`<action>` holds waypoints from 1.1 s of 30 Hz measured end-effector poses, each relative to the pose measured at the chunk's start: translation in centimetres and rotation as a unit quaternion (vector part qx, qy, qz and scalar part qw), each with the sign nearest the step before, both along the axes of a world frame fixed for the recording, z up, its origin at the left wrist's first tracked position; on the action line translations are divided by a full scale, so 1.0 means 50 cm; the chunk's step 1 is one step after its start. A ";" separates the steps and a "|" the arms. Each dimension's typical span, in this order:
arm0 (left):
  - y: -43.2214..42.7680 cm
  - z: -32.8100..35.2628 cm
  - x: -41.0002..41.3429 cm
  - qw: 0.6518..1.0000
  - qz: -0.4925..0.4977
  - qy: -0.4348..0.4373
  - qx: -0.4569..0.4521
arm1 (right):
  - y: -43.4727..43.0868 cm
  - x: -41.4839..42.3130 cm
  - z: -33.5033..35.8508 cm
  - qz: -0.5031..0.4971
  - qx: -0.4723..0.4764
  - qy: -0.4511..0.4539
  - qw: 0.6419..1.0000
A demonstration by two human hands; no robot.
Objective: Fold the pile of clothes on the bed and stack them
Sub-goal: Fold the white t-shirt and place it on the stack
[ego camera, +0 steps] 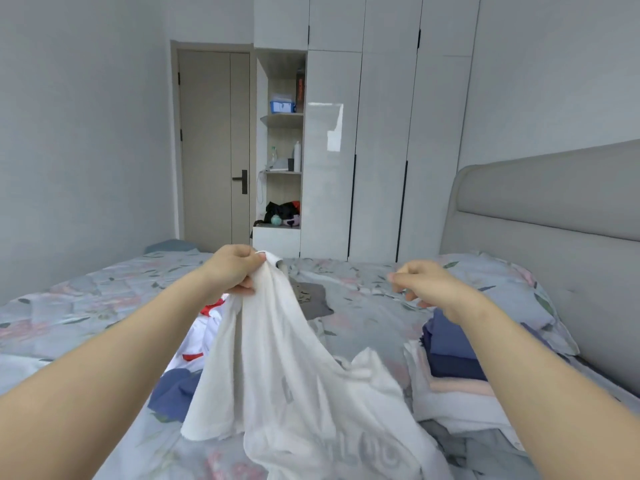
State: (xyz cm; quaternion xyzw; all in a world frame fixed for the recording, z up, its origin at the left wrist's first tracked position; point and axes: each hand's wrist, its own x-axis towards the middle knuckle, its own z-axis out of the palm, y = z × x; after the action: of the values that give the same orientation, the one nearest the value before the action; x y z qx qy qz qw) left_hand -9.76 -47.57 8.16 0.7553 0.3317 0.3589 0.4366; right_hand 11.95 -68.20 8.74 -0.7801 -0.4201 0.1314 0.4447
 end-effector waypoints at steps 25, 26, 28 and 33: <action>0.106 -0.073 0.036 0.993 0.043 -0.107 -0.021 | 0.142 0.068 -0.236 -0.044 -0.179 -0.174 0.967; 0.112 -0.082 0.039 0.993 0.070 -0.090 -0.013 | 0.131 0.080 -0.229 -0.077 -0.189 -0.185 0.961; 0.122 -0.094 0.042 0.993 0.112 -0.046 0.009 | 0.111 0.097 -0.208 -0.128 -0.200 -0.194 0.952; 0.101 -0.074 0.054 0.987 0.158 -0.009 -0.033 | 0.092 0.084 -0.134 -0.141 0.030 0.150 0.978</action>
State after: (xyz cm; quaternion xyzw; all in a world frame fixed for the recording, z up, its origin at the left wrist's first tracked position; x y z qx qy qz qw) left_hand -7.05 -42.53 4.44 0.6753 0.4543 0.4189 0.4027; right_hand 16.13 -63.58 2.02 -0.7893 -0.2376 0.1702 0.5400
